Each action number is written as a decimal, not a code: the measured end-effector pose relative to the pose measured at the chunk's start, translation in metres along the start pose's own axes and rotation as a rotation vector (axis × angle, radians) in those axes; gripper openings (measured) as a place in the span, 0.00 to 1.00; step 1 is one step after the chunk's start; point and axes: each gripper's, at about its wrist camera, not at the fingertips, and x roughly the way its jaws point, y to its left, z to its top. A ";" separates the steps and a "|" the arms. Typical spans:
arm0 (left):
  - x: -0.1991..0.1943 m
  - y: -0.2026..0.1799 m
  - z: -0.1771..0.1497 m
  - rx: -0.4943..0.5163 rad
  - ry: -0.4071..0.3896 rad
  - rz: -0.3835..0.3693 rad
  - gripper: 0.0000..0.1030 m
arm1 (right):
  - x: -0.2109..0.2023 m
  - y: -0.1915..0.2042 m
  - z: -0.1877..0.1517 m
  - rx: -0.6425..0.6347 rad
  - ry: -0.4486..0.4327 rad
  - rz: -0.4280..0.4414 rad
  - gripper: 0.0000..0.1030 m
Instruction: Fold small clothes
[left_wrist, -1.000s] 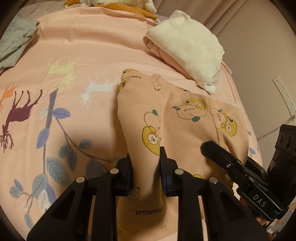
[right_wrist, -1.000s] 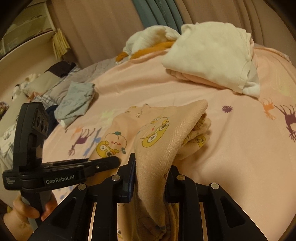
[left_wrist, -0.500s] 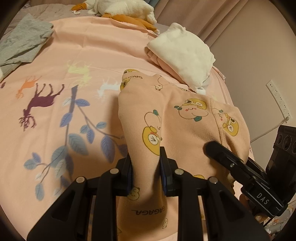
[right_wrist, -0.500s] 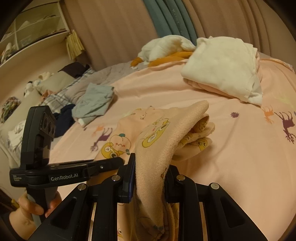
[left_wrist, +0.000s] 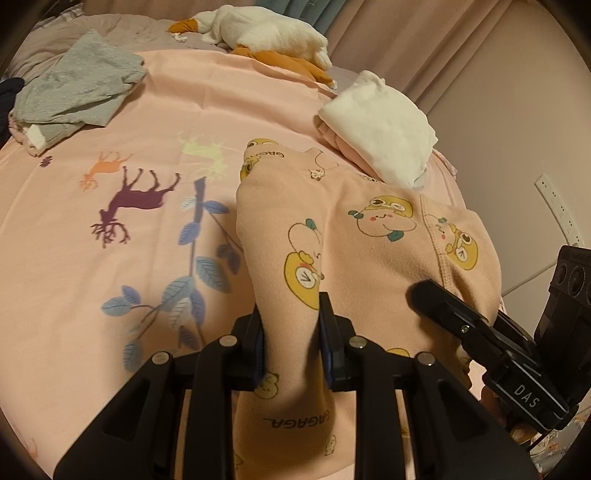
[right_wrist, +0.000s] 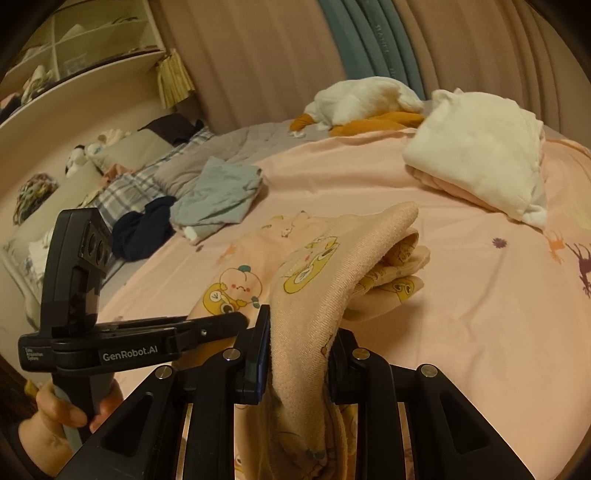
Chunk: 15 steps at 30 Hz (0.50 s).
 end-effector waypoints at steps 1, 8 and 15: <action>-0.001 0.003 0.000 -0.004 -0.002 0.002 0.23 | 0.002 0.003 0.001 -0.005 0.002 0.003 0.25; -0.010 0.023 0.001 -0.030 -0.017 0.020 0.23 | 0.016 0.019 0.004 -0.030 0.011 0.022 0.25; -0.012 0.042 0.003 -0.049 -0.023 0.043 0.23 | 0.030 0.031 0.006 -0.046 0.025 0.035 0.25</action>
